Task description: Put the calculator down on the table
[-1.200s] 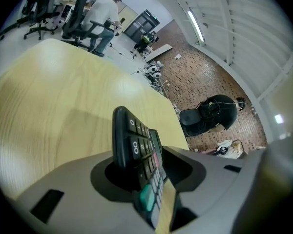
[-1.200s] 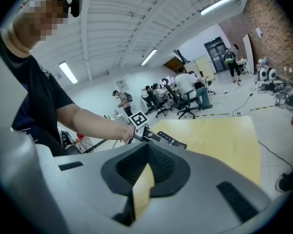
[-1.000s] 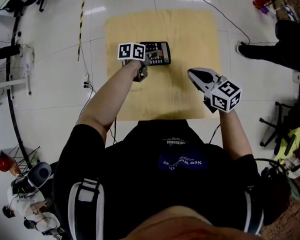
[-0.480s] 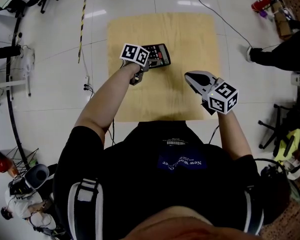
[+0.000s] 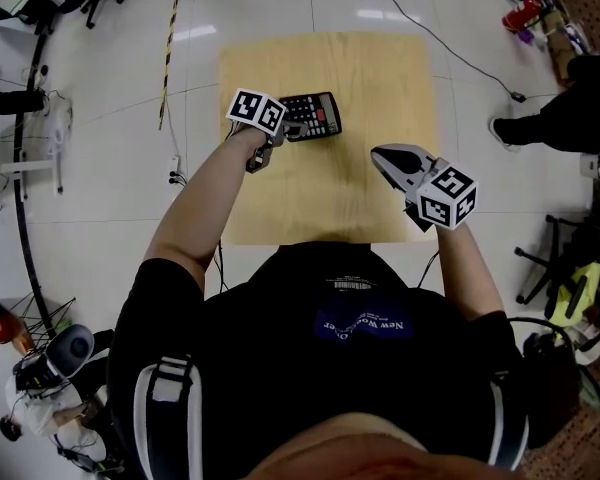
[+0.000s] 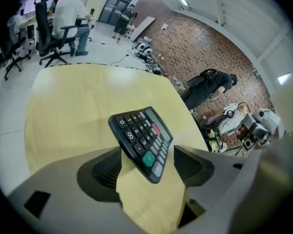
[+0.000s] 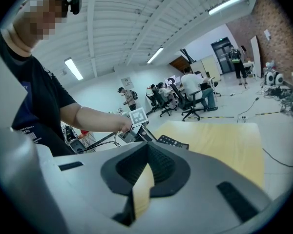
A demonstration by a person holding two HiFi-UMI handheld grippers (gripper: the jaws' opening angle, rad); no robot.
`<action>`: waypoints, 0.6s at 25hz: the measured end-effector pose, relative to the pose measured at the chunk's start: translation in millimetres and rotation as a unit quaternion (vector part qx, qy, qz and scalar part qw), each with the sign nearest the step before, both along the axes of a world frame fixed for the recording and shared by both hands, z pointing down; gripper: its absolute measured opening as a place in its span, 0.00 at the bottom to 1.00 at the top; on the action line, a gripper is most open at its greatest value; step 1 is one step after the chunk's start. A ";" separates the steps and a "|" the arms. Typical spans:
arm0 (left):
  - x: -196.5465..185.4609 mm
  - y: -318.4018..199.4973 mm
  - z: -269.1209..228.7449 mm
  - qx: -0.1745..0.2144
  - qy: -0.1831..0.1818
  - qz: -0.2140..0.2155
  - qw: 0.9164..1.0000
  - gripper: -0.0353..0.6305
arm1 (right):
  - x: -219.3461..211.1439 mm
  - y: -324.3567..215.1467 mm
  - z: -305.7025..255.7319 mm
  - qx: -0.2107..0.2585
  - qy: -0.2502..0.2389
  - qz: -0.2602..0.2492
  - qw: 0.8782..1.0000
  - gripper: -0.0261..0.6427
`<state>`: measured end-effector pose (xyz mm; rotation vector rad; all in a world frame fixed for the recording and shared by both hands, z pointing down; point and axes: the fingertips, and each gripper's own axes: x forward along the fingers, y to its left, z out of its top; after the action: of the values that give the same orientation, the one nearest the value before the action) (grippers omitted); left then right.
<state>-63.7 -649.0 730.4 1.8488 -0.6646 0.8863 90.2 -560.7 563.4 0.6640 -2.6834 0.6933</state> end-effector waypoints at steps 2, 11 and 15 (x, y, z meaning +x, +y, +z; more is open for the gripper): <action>-11.4 4.6 1.5 -0.004 -0.008 -0.007 1.000 0.53 | -0.8 0.6 -3.3 0.002 0.000 -0.002 1.000 0.02; -20.4 29.5 -52.9 0.065 0.123 -0.048 0.989 0.53 | -0.2 -6.7 -30.8 0.019 -0.005 0.009 1.000 0.02; -10.2 48.0 -134.6 0.151 0.273 -0.063 0.948 0.53 | 9.9 -7.7 -43.0 0.022 -0.008 0.025 0.999 0.02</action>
<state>-73.8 -601.0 595.8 2.1680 -0.5745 0.1662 100.2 -568.4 520.4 0.7417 -2.7121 0.6571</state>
